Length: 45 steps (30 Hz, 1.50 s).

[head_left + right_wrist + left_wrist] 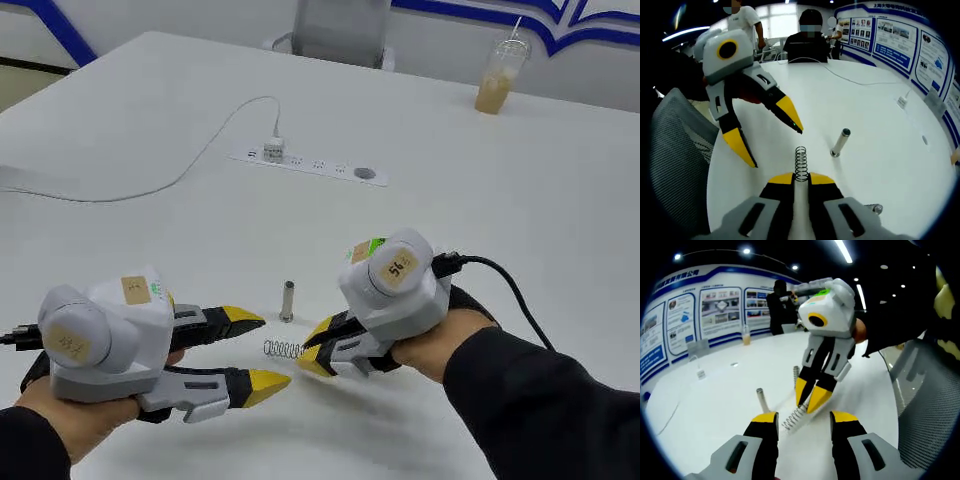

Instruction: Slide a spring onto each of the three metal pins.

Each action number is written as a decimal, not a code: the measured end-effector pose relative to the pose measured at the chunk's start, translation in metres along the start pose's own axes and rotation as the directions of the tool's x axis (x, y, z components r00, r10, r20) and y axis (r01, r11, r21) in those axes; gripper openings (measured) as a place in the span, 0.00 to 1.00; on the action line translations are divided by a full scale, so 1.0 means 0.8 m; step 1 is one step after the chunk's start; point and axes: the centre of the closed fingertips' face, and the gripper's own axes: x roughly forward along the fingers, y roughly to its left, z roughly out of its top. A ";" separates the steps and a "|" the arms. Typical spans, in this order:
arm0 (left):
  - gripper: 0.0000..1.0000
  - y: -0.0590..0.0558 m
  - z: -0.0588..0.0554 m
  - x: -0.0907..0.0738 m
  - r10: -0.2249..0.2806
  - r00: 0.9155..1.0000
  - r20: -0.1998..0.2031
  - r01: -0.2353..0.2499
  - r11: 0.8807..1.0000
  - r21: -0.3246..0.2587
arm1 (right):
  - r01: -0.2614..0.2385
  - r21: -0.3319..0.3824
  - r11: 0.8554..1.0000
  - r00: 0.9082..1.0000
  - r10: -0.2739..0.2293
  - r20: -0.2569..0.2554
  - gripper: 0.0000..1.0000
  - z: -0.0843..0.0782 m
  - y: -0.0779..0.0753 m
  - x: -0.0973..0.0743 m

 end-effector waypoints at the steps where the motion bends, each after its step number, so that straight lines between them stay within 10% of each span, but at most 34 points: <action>1: 0.42 -0.001 -0.001 0.001 -0.003 1.000 -0.003 0.003 1.000 0.005 | -0.003 -0.004 1.000 1.000 0.003 -0.003 0.11 0.000 0.002 -0.003; 25: 0.14 -0.023 -0.004 0.010 -0.070 0.997 -0.033 0.074 0.986 0.152 | -0.092 -0.086 0.992 0.994 0.086 -0.068 0.11 0.010 0.042 -0.037; 45: 0.11 -0.028 0.003 0.011 -0.073 0.997 -0.011 0.074 0.987 0.141 | -0.072 -0.126 0.989 0.997 0.073 0.006 0.11 0.043 0.047 -0.054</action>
